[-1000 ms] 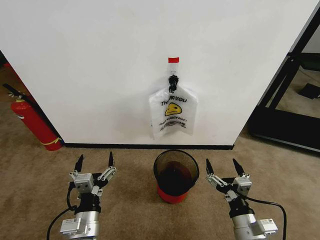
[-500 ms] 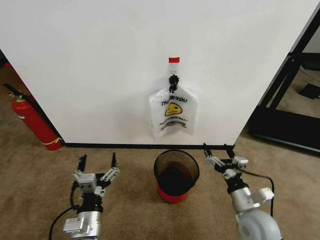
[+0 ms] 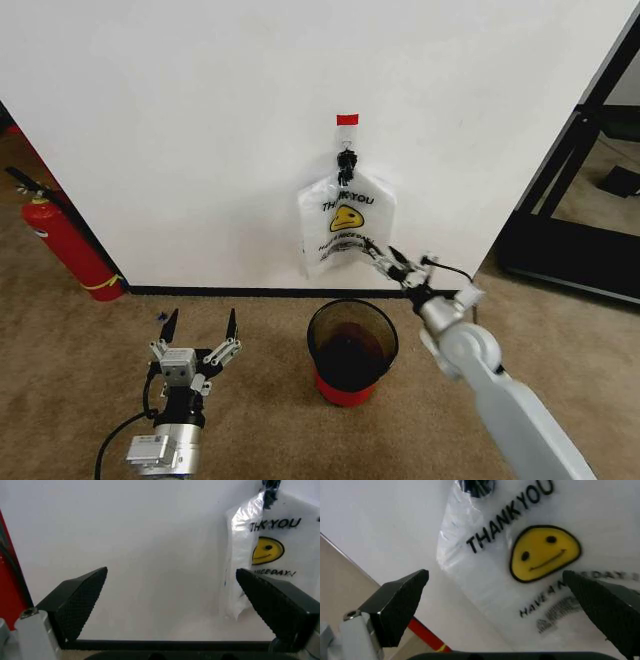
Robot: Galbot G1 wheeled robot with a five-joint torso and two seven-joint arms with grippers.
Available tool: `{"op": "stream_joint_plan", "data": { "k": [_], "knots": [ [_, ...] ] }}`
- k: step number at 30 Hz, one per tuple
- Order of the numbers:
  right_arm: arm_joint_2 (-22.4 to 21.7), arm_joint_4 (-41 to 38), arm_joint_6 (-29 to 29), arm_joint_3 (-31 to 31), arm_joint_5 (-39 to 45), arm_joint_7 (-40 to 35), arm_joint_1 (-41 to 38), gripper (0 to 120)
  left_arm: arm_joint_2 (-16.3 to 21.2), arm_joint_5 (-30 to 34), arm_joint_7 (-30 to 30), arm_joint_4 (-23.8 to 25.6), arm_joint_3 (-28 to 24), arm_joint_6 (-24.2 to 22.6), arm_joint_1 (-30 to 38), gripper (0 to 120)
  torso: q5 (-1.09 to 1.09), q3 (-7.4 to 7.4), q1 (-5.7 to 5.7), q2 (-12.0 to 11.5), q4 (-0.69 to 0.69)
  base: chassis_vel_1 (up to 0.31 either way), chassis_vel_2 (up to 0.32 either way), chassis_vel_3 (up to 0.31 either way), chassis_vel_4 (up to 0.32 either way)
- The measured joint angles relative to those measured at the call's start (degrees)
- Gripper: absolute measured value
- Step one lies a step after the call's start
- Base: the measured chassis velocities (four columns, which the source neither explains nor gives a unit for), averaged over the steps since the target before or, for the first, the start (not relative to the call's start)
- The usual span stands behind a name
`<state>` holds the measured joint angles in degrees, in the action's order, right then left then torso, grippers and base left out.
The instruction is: Pick up the garbage bag from the wall and place it over the trash bin.
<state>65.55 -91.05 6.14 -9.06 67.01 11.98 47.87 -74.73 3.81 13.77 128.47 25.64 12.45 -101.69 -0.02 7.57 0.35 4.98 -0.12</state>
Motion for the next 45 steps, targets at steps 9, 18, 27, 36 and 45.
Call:
{"op": "stream_joint_plan", "data": {
  "k": [9,18,27,36,45],
  "knots": [
    [2.47,12.60,1.53,4.17,4.45,3.01,-13.55,100,4.72,0.33,-5.34,-1.70,1.08,3.81,-0.22,100,0.01,0.00,0.00,0.00,-0.01,0.000,0.000,0.000,0.000],
    [5.35,17.07,2.76,4.67,6.14,5.74,-18.57,100,3.59,0.35,-5.84,-2.63,0.67,4.11,1.16,100,0.01,-0.01,0.00,0.00,-0.01,0.000,0.000,0.000,0.000],
    [6.08,23.24,3.50,4.80,5.76,9.79,-23.35,90,5.22,0.80,-6.41,-3.06,0.92,4.43,1.56,100,0.02,-0.01,0.00,0.00,-0.01,0.000,0.000,0.000,0.000],
    [6.78,26.91,4.22,6.75,3.94,11.86,-26.62,88,4.57,1.43,-6.47,-3.67,0.66,4.42,2.72,100,0.01,-0.03,-0.02,0.02,-0.08,0.000,0.000,0.000,0.000],
    [8.00,28.03,4.27,6.88,3.33,11.28,-27.50,67,4.32,1.65,-6.33,-3.55,0.66,4.32,2.77,100,0.02,0.00,-0.02,0.01,-0.08,0.000,0.000,0.000,0.000]
  ]
}}
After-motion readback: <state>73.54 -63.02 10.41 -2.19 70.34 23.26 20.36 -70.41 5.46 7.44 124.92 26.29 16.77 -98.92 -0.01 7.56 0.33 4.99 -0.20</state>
